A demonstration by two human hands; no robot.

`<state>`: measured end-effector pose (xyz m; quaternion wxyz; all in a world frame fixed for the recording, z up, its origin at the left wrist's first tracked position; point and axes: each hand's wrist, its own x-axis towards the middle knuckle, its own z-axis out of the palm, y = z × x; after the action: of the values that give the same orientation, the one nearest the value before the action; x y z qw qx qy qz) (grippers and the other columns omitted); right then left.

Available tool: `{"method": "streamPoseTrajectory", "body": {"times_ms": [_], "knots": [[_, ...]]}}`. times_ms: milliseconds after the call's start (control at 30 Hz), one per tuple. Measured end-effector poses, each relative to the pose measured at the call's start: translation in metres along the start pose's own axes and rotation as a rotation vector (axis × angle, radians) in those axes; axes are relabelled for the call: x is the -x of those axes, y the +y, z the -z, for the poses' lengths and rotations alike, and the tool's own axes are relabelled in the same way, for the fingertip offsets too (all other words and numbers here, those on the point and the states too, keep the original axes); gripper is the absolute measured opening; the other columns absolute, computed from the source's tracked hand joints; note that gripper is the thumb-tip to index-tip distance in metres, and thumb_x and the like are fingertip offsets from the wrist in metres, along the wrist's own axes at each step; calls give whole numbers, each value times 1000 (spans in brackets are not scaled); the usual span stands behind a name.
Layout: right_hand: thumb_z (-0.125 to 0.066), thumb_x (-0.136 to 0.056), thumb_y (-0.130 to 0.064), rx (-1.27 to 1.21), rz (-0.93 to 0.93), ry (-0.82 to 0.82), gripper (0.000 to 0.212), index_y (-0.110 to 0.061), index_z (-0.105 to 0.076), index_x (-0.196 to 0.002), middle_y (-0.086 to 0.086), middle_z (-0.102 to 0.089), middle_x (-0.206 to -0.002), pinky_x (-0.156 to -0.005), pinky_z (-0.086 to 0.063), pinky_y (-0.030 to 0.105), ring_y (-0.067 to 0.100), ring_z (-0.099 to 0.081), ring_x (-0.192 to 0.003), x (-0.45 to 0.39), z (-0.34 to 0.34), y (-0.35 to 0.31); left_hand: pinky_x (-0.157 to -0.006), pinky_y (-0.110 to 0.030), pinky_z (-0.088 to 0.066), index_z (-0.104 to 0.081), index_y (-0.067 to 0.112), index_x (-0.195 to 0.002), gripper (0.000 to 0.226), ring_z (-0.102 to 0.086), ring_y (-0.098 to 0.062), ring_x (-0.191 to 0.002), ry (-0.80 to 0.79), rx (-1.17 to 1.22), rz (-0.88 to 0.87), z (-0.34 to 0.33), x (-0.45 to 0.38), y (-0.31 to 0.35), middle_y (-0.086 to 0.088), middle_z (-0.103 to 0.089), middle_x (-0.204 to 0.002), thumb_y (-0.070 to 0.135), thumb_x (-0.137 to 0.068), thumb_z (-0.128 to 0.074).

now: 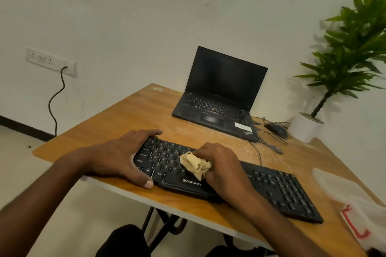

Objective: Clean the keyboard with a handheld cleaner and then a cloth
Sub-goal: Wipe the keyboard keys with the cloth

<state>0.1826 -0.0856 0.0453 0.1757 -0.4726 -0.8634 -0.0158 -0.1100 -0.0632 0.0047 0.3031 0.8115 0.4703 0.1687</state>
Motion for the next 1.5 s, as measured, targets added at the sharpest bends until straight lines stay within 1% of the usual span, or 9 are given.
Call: {"method": "streamPoseTrajectory", "body": {"times_ms": [133, 233, 333, 467, 667, 967, 1200, 1400, 1500], "knots": [[-71, -89, -14, -56, 1, -71, 40, -29, -69, -125, -15, -66, -116, -90, -45, 24, 6, -50, -108, 39, 10, -15, -102, -20, -39, -6, 65, -154, 130, -36, 9, -131, 13, 4, 12, -1, 0, 0, 31, -26, -147, 73, -56, -91], [-72, -85, -9, -1, 0, -31, 38, -27, -72, -118, -13, -67, -109, -73, -36, 15, 7, -48, -99, 35, 6, -10, -99, -17, -41, -8, 65, -154, 128, -38, 7, -132, 1, 31, 17, -1, 1, 0, 33, -26, -148, 65, -60, -95], [-68, -82, -1, 56, -78, 33, 29, -21, -74, -102, -6, -66, -95, -65, -34, 25, 14, -51, -91, 6, 1, 7, -101, -20, -46, -11, 67, -152, 129, -43, 2, -134, -4, 48, 14, -1, 2, 3, 29, -30, -152, 69, -55, -95], [-66, -80, -1, 49, -206, 76, 19, -16, -74, -88, 3, -68, -86, -68, -52, 40, 25, -62, -89, -22, 5, 18, -102, -22, -48, -14, 66, -151, 127, -47, 0, -133, 9, 61, 17, -2, 4, 7, 28, -33, -151, 70, -54, -96], [-65, -83, 0, -42, -268, 99, 46, -28, -72, -119, -2, -69, -108, -74, -45, 27, 19, -59, -100, 18, 7, 4, -105, -25, -48, -13, 67, -151, 128, -48, 3, -132, 27, 61, 15, -3, 4, 7, 31, -33, -149, 78, -51, -91], [-69, -88, -4, -69, -303, 112, 43, -25, -68, -126, -1, -65, -110, -73, -38, 27, 18, -53, -105, 25, 5, 3, -99, -20, -50, -13, 69, -150, 127, -48, 10, -128, 33, 44, 12, -3, 4, 13, 31, -35, -148, 79, -50, -91], [-67, -87, 0, -83, -373, 168, 38, -21, -74, -117, 5, -67, -104, -77, -53, 35, 22, -60, -98, 6, 8, 4, -106, -30, -52, -15, 66, -150, 126, -53, -3, -130, 46, 21, 42, -2, 3, 14, 26, -37, -148, 81, -50, -90], [-75, -84, -11, -118, -318, 108, 33, -25, -73, -113, -7, -64, -108, -82, -45, 21, 13, -51, -105, 57, 8, -18, -107, -26, -48, -17, 65, -150, 124, -51, 0, -130, 42, 21, 66, -2, 5, 16, 29, -35, -147, 84, -50, -88], [-73, -85, -8, -114, -309, 109, 38, -24, -71, -120, -6, -67, -112, -87, -49, 26, 14, -51, -109, 54, 10, -21, -107, -25, -47, -16, 60, -152, 127, -47, 2, -131, 25, -34, 63, -2, 4, 20, 31, -31, -148, 89, -48, -82]]}}
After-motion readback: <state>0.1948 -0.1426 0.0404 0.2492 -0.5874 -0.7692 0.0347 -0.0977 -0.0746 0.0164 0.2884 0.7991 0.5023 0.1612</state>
